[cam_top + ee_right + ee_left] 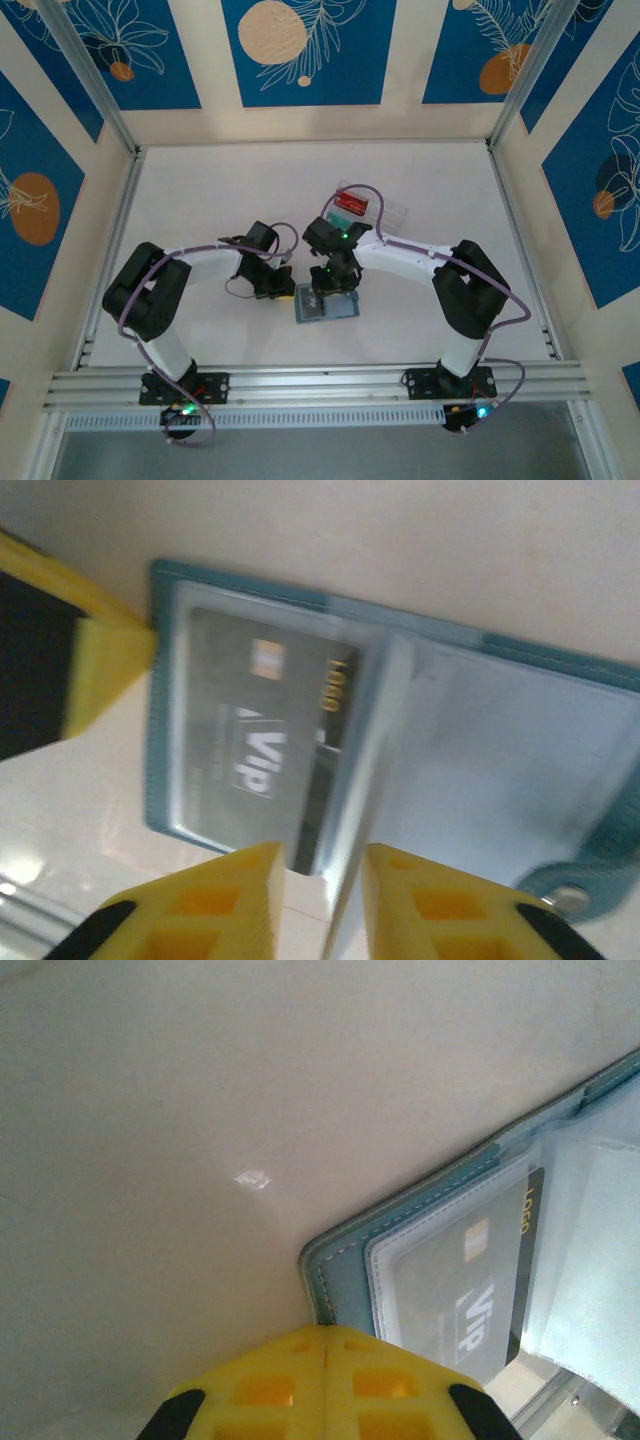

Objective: Put the credit cards into the card holder
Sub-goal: Flip over the card slot in the card holder.

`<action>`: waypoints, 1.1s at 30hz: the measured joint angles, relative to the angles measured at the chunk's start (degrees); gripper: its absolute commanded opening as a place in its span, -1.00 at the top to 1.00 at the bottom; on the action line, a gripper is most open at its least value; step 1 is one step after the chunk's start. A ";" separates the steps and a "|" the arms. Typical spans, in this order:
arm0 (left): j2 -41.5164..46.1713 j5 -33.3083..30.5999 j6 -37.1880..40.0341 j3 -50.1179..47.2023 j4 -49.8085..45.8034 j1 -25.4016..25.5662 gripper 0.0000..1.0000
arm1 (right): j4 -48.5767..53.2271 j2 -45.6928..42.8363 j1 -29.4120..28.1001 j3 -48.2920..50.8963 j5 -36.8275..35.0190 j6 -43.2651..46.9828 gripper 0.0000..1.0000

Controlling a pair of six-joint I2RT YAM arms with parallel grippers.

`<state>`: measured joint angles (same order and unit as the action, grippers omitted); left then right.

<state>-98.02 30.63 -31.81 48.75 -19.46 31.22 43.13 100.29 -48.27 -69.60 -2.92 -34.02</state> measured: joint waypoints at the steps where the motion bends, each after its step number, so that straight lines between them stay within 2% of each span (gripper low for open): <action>1: 0.00 0.11 -0.31 -0.02 0.09 -0.02 0.91 | -1.09 0.00 0.13 0.11 1.25 -0.15 0.32; 7: 0.00 2.47 -2.82 -1.16 2.62 -0.66 0.90 | -8.50 0.00 1.57 3.65 7.93 -0.98 0.29; 13: 0.02 4.17 -4.50 -1.53 4.09 -1.79 0.89 | -12.13 0.46 3.19 5.88 10.56 -1.49 0.28; 25: 0.31 5.16 -5.38 -1.75 4.09 -3.06 0.89 | -10.80 3.85 3.37 5.90 6.05 -2.01 0.30; 33: 3.04 5.14 -5.33 -1.73 3.58 -3.41 0.86 | -8.22 4.72 1.44 3.91 1.31 -2.03 0.30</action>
<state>-94.98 35.77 -37.15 47.03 -15.88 27.81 34.92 105.01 -46.83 -65.69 -1.61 -36.05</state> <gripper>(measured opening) 0.064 0.358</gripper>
